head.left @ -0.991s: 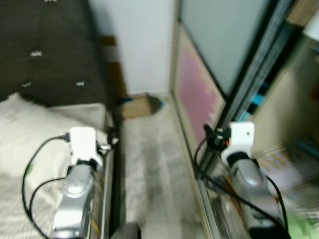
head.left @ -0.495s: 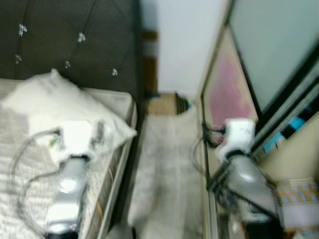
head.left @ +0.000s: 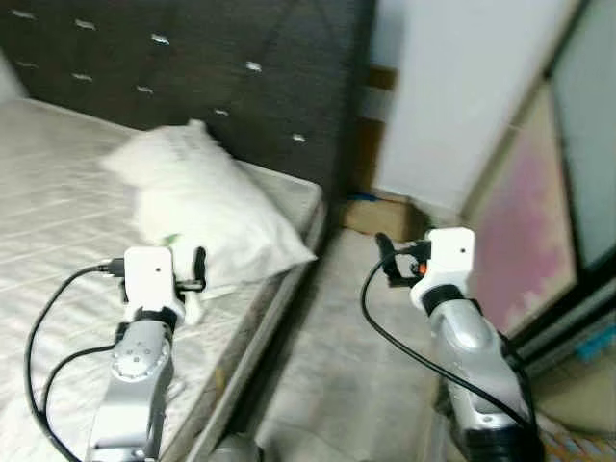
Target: Clean up the room
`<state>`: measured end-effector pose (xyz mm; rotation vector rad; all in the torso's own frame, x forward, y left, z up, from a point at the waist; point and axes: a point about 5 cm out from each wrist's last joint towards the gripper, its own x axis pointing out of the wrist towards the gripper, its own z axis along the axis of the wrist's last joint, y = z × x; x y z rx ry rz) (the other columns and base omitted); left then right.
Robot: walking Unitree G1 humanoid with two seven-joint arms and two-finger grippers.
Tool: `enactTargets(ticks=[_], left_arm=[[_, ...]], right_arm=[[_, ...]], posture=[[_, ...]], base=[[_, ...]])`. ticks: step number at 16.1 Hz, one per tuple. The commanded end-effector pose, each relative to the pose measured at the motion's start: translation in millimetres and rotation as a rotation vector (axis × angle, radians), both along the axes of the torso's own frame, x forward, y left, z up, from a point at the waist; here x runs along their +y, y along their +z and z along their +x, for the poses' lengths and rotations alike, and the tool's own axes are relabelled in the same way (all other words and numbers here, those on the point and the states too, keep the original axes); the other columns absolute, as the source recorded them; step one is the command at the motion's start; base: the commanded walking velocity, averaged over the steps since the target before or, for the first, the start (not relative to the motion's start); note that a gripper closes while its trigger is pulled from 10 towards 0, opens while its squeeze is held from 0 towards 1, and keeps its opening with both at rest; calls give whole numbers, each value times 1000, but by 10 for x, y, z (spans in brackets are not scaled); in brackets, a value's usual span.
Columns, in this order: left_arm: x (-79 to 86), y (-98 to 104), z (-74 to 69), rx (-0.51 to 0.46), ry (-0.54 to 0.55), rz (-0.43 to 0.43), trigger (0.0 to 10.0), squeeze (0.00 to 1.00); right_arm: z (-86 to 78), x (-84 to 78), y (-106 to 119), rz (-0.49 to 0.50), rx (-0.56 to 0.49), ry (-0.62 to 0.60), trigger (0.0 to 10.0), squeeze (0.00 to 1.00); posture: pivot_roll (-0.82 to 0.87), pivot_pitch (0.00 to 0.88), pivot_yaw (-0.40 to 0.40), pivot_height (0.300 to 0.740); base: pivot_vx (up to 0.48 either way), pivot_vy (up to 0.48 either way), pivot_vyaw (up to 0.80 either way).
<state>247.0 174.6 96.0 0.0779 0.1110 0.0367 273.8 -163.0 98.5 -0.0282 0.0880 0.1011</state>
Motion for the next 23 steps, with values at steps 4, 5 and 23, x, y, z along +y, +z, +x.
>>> enactTargets(ticks=[4, 5, 23], left_arm=[[-34, 83, 7, -70, -23, -10, 10000, 0], [-57, 108, 6, -89, -50, -27, 10000, 0], [-203, 96, 25, -84, -67, -31, 10000, 0]], right_arm=[[16, -52, 6, -2, -2, -24, 10000, 0], [18, -55, 6, -4, -1, -25, 10000, 0], [83, 35, 48, 45, -32, -22, 10000, 0]], posture=[[33, 3, -43, 740], [33, 2, -45, 740], [49, 3, -54, 740]], base=[[0, 0, 800], [0, 0, 800], [0, 0, 800]])
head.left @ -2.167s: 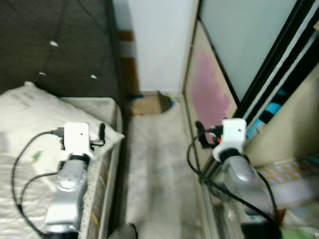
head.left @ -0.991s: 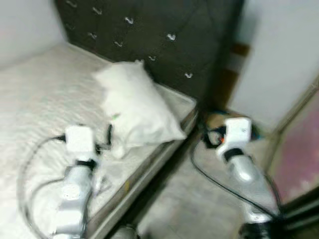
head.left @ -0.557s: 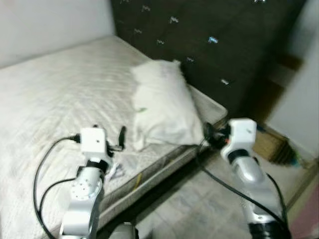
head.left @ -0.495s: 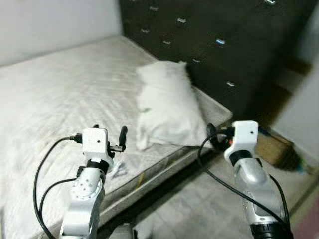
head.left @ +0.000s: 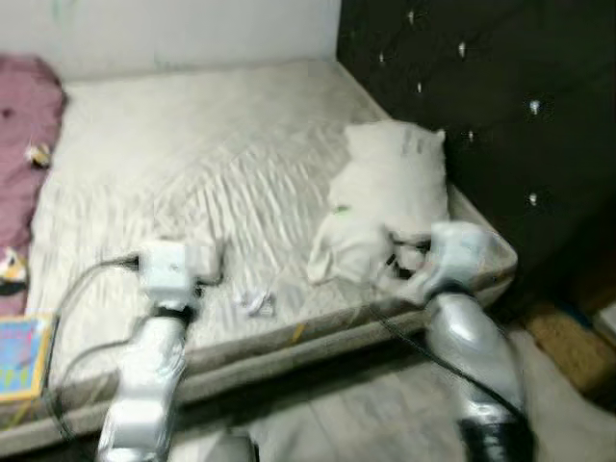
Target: Clean up the room
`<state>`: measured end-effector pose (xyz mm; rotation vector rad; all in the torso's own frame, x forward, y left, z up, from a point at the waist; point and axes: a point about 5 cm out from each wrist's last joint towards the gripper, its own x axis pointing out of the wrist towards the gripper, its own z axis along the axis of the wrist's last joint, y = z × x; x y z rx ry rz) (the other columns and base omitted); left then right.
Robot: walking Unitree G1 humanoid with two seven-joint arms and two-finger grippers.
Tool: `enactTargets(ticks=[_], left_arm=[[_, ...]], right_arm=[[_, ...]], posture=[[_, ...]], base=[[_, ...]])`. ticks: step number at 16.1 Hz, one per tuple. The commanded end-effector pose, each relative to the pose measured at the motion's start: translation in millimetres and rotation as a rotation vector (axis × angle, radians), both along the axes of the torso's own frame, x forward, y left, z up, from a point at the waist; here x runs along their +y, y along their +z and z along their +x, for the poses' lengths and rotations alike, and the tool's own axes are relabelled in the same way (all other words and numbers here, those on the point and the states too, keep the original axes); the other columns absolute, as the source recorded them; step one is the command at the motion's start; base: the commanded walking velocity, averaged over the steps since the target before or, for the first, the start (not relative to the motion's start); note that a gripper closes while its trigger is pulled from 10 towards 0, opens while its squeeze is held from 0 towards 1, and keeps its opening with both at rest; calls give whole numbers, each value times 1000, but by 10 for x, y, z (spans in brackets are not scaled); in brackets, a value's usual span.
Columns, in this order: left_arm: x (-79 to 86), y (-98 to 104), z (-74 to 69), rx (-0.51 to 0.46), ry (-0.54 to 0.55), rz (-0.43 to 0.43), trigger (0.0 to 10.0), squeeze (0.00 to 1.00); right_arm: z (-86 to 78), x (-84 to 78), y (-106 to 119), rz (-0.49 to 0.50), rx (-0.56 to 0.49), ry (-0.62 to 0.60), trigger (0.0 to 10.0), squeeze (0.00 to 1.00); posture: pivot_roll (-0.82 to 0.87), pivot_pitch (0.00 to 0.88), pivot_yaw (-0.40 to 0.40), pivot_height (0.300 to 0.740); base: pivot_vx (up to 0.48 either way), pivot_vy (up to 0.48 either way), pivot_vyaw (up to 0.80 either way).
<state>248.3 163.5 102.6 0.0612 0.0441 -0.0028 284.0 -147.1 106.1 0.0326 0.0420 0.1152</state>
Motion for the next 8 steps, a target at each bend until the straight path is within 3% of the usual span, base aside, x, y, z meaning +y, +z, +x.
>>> enactTargets(ticks=[1, 8], left_arm=[[-95, 30, 12, -16, -27, -17, 10000, 0], [-87, 73, 36, -34, -49, -34, 10000, 0]], right_arm=[[-9, -126, -17, -17, 6, -34, 10000, 0], [-31, -152, -30, 2, 6, -50, 10000, 0]], posture=[[50, 5, -52, 740], [45, 13, -51, 740]], base=[[0, 0, 800], [0, 0, 738]])
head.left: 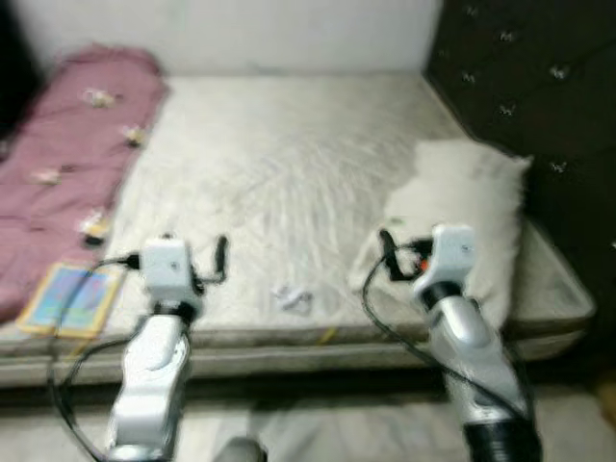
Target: Clean up the room
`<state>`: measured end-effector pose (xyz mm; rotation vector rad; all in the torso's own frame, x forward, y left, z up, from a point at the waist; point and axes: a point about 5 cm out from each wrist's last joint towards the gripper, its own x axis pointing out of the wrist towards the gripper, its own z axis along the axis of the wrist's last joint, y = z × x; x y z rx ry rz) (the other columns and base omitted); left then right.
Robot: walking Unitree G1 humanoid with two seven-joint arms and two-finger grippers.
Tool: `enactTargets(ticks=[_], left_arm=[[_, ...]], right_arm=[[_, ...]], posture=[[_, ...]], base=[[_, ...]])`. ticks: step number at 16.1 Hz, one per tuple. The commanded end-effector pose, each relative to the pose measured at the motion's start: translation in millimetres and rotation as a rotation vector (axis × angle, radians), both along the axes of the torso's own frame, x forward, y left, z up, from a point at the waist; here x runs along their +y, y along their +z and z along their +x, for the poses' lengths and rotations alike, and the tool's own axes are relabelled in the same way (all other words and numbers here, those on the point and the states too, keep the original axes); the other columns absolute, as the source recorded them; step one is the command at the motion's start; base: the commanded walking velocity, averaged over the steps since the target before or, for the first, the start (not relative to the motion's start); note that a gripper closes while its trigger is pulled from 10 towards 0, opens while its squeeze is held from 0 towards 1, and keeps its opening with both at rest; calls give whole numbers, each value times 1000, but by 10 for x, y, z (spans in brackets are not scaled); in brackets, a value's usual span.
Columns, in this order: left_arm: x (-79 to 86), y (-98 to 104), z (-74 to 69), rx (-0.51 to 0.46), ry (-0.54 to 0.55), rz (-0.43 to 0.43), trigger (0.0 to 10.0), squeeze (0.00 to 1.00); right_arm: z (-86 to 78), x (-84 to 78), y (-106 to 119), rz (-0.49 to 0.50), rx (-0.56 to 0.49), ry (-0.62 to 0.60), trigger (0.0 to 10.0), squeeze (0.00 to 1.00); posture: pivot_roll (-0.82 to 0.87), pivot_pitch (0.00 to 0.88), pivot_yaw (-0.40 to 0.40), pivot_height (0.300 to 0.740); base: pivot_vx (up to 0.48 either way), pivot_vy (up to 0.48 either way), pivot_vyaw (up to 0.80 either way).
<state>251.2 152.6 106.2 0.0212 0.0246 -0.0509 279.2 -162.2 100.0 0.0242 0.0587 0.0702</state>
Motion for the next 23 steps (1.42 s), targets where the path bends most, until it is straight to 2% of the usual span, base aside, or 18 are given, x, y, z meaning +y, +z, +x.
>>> enactTargets(ticks=[1, 14, 18, 21, 23], left_arm=[[16, 45, 7, -19, -4, 5, 10000, 0], [-18, 10, 18, -9, -13, 3, 10000, 0], [-19, -14, 25, 6, 24, -5, 10000, 0], [15, -6, 48, 8, 54, -22, 10000, 0], [25, 25, 71, 3, 46, -34, 10000, 0]], right_arm=[[20, -17, 28, 16, -10, -10, 10000, 0], [29, -40, 23, -5, -8, -4, 10000, 0], [31, -23, 8, -4, -4, 4, 10000, 0], [82, -2, 35, -3, -16, 1, 10000, 0], [133, 13, 72, 2, -28, -9, 10000, 0]], posture=[[45, 14, -51, 740], [40, 3, -56, 740], [45, 0, -59, 740], [66, 6, -44, 740], [67, 7, -32, 740]], base=[[0, 0, 0], [294, 0, 0], [0, 0, 667], [0, 0, 0], [0, 480, 0]])
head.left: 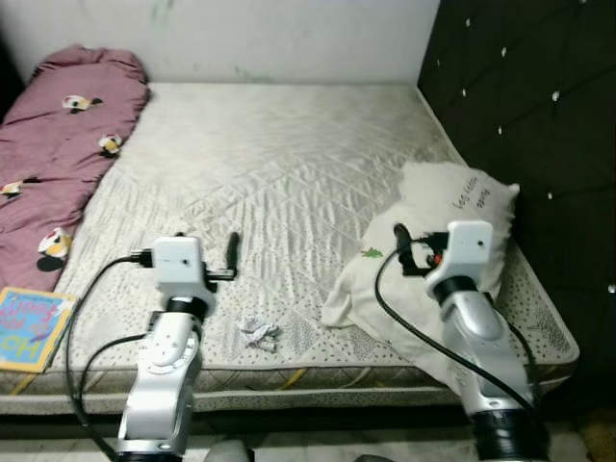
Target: Clean up the room
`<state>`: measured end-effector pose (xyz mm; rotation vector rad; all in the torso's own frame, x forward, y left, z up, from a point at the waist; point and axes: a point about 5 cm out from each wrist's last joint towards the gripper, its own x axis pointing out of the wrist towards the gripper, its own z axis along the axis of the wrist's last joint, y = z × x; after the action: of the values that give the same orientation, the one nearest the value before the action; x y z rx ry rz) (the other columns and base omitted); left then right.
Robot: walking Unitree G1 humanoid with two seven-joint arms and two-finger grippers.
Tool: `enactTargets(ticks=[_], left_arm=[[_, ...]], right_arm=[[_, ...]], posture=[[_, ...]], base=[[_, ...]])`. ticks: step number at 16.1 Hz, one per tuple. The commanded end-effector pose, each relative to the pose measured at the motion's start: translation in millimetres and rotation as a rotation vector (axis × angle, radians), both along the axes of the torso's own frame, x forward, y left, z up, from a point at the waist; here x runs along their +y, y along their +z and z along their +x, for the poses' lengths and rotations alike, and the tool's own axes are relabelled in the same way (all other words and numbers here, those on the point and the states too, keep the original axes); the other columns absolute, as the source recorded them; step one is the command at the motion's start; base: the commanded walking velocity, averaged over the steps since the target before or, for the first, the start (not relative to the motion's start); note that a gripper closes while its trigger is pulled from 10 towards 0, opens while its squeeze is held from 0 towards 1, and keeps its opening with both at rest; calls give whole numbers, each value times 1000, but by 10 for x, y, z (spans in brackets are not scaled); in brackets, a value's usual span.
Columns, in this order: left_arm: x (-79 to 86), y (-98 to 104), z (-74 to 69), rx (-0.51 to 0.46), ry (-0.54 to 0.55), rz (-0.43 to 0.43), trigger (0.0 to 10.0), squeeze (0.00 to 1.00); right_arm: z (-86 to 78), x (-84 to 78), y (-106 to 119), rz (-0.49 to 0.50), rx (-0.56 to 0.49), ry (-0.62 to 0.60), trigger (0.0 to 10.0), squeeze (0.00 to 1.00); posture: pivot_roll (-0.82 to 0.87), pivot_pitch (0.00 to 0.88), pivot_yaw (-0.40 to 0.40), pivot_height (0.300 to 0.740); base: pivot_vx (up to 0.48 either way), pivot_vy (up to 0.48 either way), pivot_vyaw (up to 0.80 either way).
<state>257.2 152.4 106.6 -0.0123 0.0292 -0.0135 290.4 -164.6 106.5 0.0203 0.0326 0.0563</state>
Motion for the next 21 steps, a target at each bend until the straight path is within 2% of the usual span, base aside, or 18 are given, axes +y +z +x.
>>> enactTargets(ticks=[1, 4, 7, 12, 15, 18, 21], left_arm=[[34, 26, 19, -2, 7, -3, 10000, 0], [44, -9, 27, 16, 13, -20, 10000, 0], [-34, -28, 24, 13, -11, -23, 10000, 0], [15, 12, 86, -3, -3, 3, 10000, 0], [26, 44, 69, -23, 9, 11, 10000, 0], [-30, 22, 41, -14, -38, -3, 10000, 0], [-35, 4, 30, -9, -35, 3, 10000, 0]], right_arm=[[33, 46, 13, 4, -5, 5, 10000, 0], [22, 68, -17, 12, -7, 6, 10000, 0], [-40, -7, -135, 31, 27, -37, 10000, 0], [-18, 61, -90, 41, 9, -17, 10000, 0], [-7, 36, -65, 11, -5, -13, 10000, 0], [-14, 33, -83, 8, 3, -23, 10000, 0], [-29, 0, -100, 11, 11, -43, 10000, 0]], posture=[[67, 1, -29, 740], [41, 0, -5, 740], [40, 0, -1, 740], [38, 0, -14, 740], [36, 6, -20, 740], [33, 4, -23, 740], [29, 3, -24, 740]], base=[[0, 480, 0], [0, 480, 0], [0, 480, 0], [0, 480, 0], [0, 0, 0], [0, 0, 735], [0, 0, 138]])
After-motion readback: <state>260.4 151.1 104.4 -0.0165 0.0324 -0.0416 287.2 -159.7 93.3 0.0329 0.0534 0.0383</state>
